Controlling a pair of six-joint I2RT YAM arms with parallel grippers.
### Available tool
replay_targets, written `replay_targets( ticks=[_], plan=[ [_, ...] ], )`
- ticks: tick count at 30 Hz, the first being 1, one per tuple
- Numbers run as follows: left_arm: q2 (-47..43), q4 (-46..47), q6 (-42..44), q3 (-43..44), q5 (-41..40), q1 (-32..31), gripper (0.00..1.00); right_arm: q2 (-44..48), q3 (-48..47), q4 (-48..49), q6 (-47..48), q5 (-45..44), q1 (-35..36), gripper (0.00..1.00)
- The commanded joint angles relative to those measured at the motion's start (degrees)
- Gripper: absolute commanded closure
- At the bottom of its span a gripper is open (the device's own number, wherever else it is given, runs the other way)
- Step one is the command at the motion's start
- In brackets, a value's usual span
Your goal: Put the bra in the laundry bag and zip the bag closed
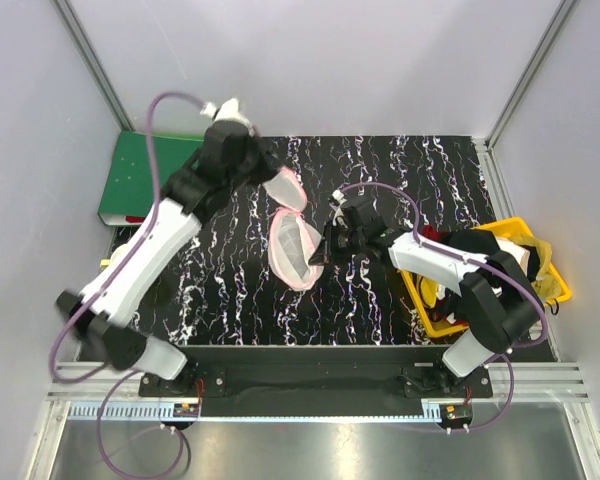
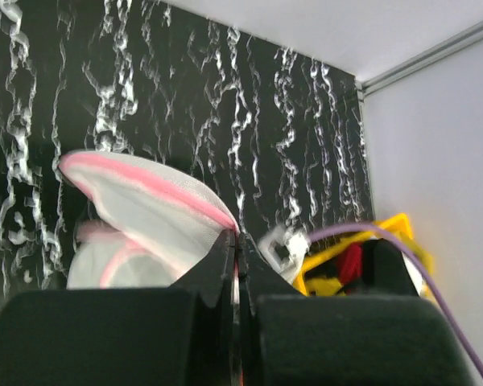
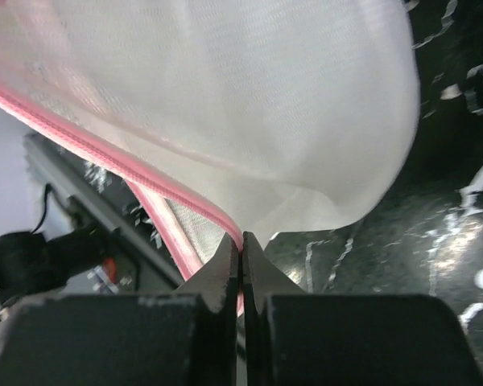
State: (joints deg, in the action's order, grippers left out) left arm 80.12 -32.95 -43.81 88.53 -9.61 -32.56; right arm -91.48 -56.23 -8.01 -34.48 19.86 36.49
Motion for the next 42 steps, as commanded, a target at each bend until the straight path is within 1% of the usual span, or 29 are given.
replay_targets(
  ticks=[1, 2, 3, 4, 5, 6, 7, 8, 9, 11, 12, 13, 14, 15, 16, 17, 18, 21, 24, 27, 30, 31, 33, 34, 35, 36, 37, 38, 42],
  plan=[
    [21.48, -7.07, 18.37, 21.28, 8.77, 0.21, 0.92, 0.08, -0.99, 2.03, -3.84, 9.23, 0.25, 1.0],
    [25.84, -10.35, 20.76, 27.42, 11.08, 0.3, 0.78, -0.01, -1.16, 2.12, -4.1, 9.5, 0.07, 1.0],
    [30.66, -13.51, 22.61, 39.14, 12.67, 0.3, 0.65, -0.1, -1.17, 2.56, -4.63, 8.98, -0.1, 1.0],
    [34.11, -19.03, 24.28, 43.7, 11.55, 0.21, 0.56, 0.07, -0.99, 2.56, -4.89, 8.36, -0.36, 1.0],
    [37.71, -20.91, 24.91, 47.05, 11.1, 0.21, 0.42, 0.16, -0.82, 2.82, -5.16, 8.97, -1.67, 1.0],
    [37.4, -22.06, 25.09, 48.04, 9.8, 0.21, 0.3, -0.01, -0.2, 3.87, -5.33, 9.93, -2.47, 1.0],
    [35.83, -20.94, 24.74, 45.44, 5.78, 0.21, 0.2, -0.1, 0.15, 4.31, -5.51, 10.55, -3.43, 1.0],
    [30.24, -18.58, 24.91, 41.85, 5.3, 0.21, 0.08, -0.27, 0.5, 4.67, -5.77, 11.6, -4.05, 1.0],
    [27.49, -14.29, 24.39, 34.24, 4.78, 0.3, 0.03, -0.54, 0.68, 4.76, -5.17, 11.96, -5.28, 1.0],
    [21.77, -11.36, 24.04, 27.87, 2.93, 0.39, 0.01, -0.89, 0.77, 4.58, -4.37, 11.7, -6.08, 1.0],
    [17.14, -10.48, 23.78, 21.75, 2.06, 0.39, 0.01, -1.06, 0.59, 4.67, -3.76, 11.78, -6.78, 1.0],
    [15.18, -8.55, 23.16, 18.38, 1.26, 0.47, 0.01, -1.41, 0.42, 4.58, -3.58, 12.22, -7.04, 1.0],
    [13.33, -7.32, 22.98, 14.69, 2.13, 0.48, 0.02, -1.77, 0.24, 4.58, -3.23, 12.83, -7.31, 1.0],
    [9.92, -4.09, 22.03, 6.82, 5.7, 0.48, 0.04, -1.94, -0.02, 4.5, -2.79, 13.01, -7.4, 1.0],
    [8.84, -2.31, 21.67, 2.65, 8.0, 0.74, 0.05, -1.95, -0.02, 4.41, -2.44, 13.01, -7.31, 1.0],
    [7.96, -0.64, 21.66, -1.22, 9.24, 0.83, 0.05, -2.21, -0.02, 4.23, -2.09, 12.93, -7.48, 1.0],
    [7.25, 1.64, 21.23, -8.22, 9.25, 0.83, 0.05, -2.21, 0.06, 3.8, -1.91, 12.67, -7.57, 1.0],
    [7.95, 5.16, 20.0, -17.56, 13.9, 1.44, 0.04, -1.77, 0.68, 3.44, -0.77, 11.87, -7.58, 1.0],
    [8.3, 11.12, 18.25, -23.82, 17.41, 1.53, 0.02, -1.68, 0.42, 0.37, 2.74, 8.72, -8.01, 1.0],
    [10.75, 14.92, 16.83, -25.08, 20.14, 1.62, 0.01, -2.12, -1.07, -2.27, 6.43, 6.86, -8.28, 1.0],
    [14.53, 14.84, 17.0, -23.76, 18.15, 1.71, 0.07, -3.0, -2.92, -4.38, 8.46, 6.42, -8.54, 1.0],
    [16.19, 14.84, 17.27, -23.5, 17.26, 1.88, 0.16, -3.35, -3.36, -4.9, 8.99, 5.9, -8.63, 1.0],
    [17.35, 14.93, 16.57, -22.97, 17.16, 3.02, 0.37, -3.88, -4.68, -5.26, 9.6, 5.72, -9.07, 1.0],
    [17.53, 15.02, 16.04, -22.79, 16.64, 3.29, 0.65, -4.92, -5.38, -5.26, 10.3, 5.11, -9.24, 1.0],
    [16.57, 15.28, 14.56, -23.22, 14.03, 3.64, 0.81, -5.63, -7.3, -5.52, 10.83, 4.67, -9.42, 1.0],
    [15.35, 15.63, 14.02, -23.84, 12.35, 3.81, 0.94, -6.42, -8.54, -5.79, 11.45, 4.06, -9.51, 1.0],
    [14.03, 15.9, 13.58, -25.41, 10.59, 3.73, 1.0, -8.34, -11.51, -6.48, 12.76, 1.7, -9.42, 1.0],
    [10.62, 16.51, 12.71, -26.21, 7.18, 3.73, 1.0, -9.41, -13.1, -6.84, 13.29, 0.28, -9.68, 1.0],
    [4.88, 18.27, 10.68, -29.12, 2.05, 3.82, 1.0, -15.64, -22.41, -7.98, 14.79, -4.38, -10.73, 0.98]
  ],
)
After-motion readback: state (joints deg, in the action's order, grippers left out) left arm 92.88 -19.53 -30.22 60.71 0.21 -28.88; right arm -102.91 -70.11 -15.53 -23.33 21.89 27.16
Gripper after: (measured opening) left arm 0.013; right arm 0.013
